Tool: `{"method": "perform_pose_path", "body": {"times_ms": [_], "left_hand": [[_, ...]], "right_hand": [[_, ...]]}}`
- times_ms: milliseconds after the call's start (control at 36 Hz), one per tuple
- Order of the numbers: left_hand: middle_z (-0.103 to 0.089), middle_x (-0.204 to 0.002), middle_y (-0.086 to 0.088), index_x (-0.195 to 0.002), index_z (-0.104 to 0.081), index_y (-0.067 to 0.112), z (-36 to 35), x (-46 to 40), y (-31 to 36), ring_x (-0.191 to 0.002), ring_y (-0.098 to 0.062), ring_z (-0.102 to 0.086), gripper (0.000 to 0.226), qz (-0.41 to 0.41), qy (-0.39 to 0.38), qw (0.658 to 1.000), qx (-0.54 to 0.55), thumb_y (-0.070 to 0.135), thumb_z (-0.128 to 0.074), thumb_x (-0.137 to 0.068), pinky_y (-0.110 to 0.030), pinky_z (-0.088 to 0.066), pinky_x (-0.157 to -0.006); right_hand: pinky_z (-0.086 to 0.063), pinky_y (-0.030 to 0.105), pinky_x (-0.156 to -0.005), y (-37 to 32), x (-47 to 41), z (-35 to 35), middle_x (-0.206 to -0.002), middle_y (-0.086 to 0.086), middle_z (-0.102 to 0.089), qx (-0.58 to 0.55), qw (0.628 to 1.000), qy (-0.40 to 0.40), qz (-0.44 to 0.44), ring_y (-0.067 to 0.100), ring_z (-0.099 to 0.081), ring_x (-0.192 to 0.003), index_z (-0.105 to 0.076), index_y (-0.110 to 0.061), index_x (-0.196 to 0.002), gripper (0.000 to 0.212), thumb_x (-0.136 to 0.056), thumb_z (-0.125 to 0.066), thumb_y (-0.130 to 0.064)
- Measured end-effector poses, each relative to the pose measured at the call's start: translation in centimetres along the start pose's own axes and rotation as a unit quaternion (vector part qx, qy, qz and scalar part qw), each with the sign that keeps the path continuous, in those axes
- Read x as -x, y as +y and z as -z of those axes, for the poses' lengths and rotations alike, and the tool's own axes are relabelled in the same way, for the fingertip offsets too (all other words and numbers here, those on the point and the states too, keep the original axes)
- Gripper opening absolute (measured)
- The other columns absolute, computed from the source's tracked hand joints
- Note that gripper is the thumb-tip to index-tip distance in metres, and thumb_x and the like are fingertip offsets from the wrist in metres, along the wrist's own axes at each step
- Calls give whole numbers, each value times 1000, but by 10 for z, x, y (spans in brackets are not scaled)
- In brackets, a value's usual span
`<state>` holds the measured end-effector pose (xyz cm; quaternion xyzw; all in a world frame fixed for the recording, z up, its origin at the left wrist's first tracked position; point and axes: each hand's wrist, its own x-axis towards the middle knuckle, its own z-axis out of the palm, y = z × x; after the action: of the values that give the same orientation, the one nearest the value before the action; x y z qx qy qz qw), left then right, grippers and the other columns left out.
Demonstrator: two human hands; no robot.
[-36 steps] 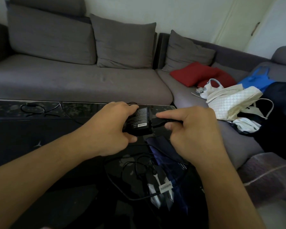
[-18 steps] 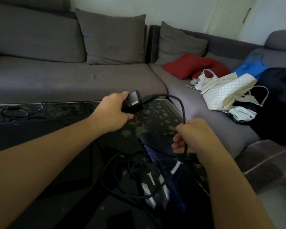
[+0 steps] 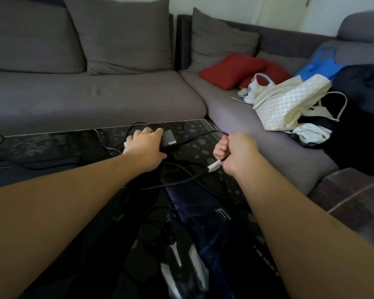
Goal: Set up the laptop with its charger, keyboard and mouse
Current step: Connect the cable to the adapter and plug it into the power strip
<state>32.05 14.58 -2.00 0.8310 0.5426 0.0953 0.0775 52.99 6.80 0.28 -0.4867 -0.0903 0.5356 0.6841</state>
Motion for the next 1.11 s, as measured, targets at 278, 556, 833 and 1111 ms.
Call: {"method": "perform_pose_path", "body": {"times_ms": [278, 556, 833, 1111], "left_hand": [[-35, -165, -10, -161, -37, 22, -13, 7, -6, -151, -34, -31, 60, -56, 8, 998, 22, 35, -55, -105, -42, -21, -125], [-62, -102, 14, -114, -71, 32, 16, 85, 71, -102, -11, -59, 47, -217, -77, 967, 111, 69, -67, -85, -32, -49, -92], [-73, -106, -5, -107, -74, 23, 34, 110, 87, -95, -29, -71, 19, -143, -107, 983, -39, 24, -59, -96, -44, -62, -84], [-65, -119, 5, -121, -73, 21, 75, 171, 162, -112, -11, -60, 34, -299, 5, 941, 156, 5, -56, -97, -28, -49, -101]], "right_hand": [[-59, 43, -71, 13, 15, 30, -72, 13, -73, 490, 870, 43, 39, 33, -71, -76, -61, -5, -91, 26, -107, -53, -24], [-40, 41, -96, -15, 102, 93, -115, 0, -56, 929, 331, -56, 155, 24, -48, -108, -58, -32, -114, 29, -88, -69, -26], [-52, 39, -83, -31, 158, 128, -104, 0, -64, 824, 537, -53, 171, 20, -59, -93, -58, -26, -100, 8, -101, -57, -18], [-46, 25, -68, -63, 247, 152, -81, -5, -70, 655, 709, -52, 256, 9, -63, -75, -64, -28, -86, 24, -98, -64, -8]]}}
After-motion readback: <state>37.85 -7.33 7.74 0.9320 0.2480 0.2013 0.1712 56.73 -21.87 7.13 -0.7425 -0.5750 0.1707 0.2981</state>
